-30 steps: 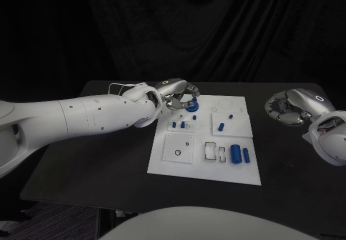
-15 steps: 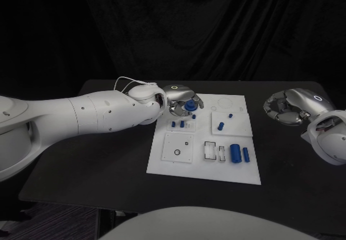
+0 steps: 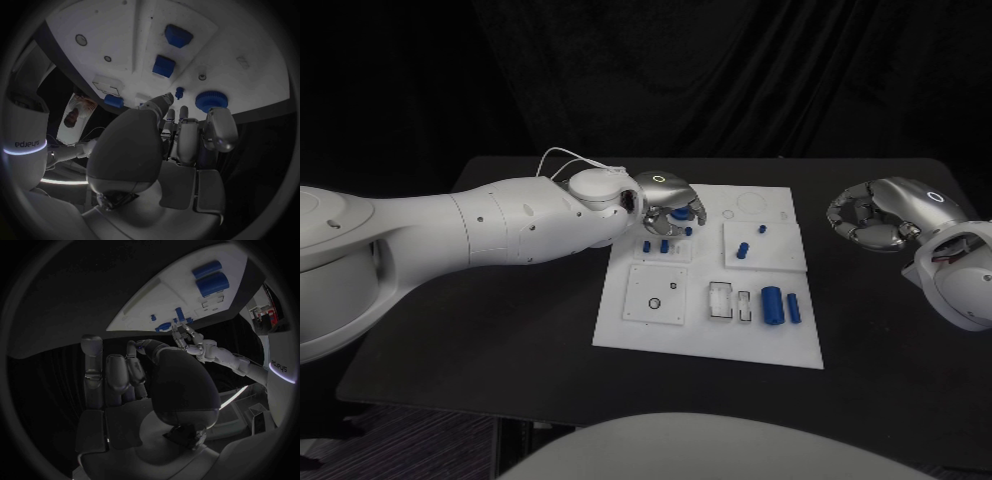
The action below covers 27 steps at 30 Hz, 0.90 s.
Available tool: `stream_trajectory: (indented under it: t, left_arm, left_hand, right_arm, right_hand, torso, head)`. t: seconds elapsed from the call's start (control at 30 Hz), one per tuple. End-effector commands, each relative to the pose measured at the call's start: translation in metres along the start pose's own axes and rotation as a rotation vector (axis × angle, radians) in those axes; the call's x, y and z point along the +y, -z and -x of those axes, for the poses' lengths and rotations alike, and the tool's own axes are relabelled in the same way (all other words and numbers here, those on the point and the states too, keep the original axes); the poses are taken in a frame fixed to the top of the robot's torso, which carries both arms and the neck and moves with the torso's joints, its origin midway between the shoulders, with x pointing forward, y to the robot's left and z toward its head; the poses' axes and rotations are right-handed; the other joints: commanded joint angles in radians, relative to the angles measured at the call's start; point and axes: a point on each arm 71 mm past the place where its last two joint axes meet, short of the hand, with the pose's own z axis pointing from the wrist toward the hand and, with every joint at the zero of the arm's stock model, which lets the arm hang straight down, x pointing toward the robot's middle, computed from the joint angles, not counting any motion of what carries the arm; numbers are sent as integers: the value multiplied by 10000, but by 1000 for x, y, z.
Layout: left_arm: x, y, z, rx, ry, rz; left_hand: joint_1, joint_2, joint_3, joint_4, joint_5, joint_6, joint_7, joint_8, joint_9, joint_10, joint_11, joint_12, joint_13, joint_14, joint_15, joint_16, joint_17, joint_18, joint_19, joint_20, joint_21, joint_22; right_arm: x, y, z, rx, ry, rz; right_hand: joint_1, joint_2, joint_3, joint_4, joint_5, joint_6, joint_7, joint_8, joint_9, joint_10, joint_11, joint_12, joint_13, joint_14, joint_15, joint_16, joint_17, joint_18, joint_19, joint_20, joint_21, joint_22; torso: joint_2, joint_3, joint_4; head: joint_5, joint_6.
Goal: Assemble the parts on the task board
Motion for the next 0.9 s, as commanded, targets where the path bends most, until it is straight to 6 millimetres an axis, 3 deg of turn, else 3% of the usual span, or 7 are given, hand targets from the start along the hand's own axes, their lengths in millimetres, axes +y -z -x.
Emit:
stream_trajectory:
  t: [0.03, 0.37, 0.9]
  left_arm:
    - [-1, -2, 0, 152, -316, -45]
    - [0, -9, 0, 196, -376, 14]
    - [-1, -17, -2, 480, -381, -20]
  left_hand:
    - [-59, -8, 23, -71, 53, 104, -1, 72, -22, 116, 0, 115, 46, -20, 7, 22, -33, -44, 49, 8, -41, 1461]
    - [-60, 21, 59, -212, 303, 364, 59, 120, -141, 349, -38, 816, 519, -62, -31, 113, -111, -43, 46, -22, -54, 1465]
    - [-120, 47, 69, -289, 335, 552, 151, 186, -179, 353, -68, 1286, 926, -176, -44, 69, -309, -19, -22, -32, -178, 1433]
  right_arm:
    - [-1, 0, 0, 0, 45, -67]
    - [0, 1, 0, -24, 32, -49]
    - [0, 0, -1, 9, -10, -50]
  right_hand:
    - [89, 32, 7, -48, 24, -18, 12, 51, 14, -34, 2, -36, -9, -66, -29, -62, -15, 7, -8, -35, -68, 762]
    - [83, 39, 9, -44, 25, -22, 12, 51, 17, -57, 3, -67, -36, -76, -27, -85, -38, 11, -16, -34, -97, 756]
    - [79, 43, 10, -43, 25, -26, 14, 51, 19, -69, 4, -86, -52, -82, -26, -102, -54, 12, -18, -33, -107, 754]
  torso:
    - [21, 2, 3]
    - [12, 3, 2]
    - [10, 3, 11]
  head:
    - [-8, -2]
    - [20, -2]
    - [-8, -2]
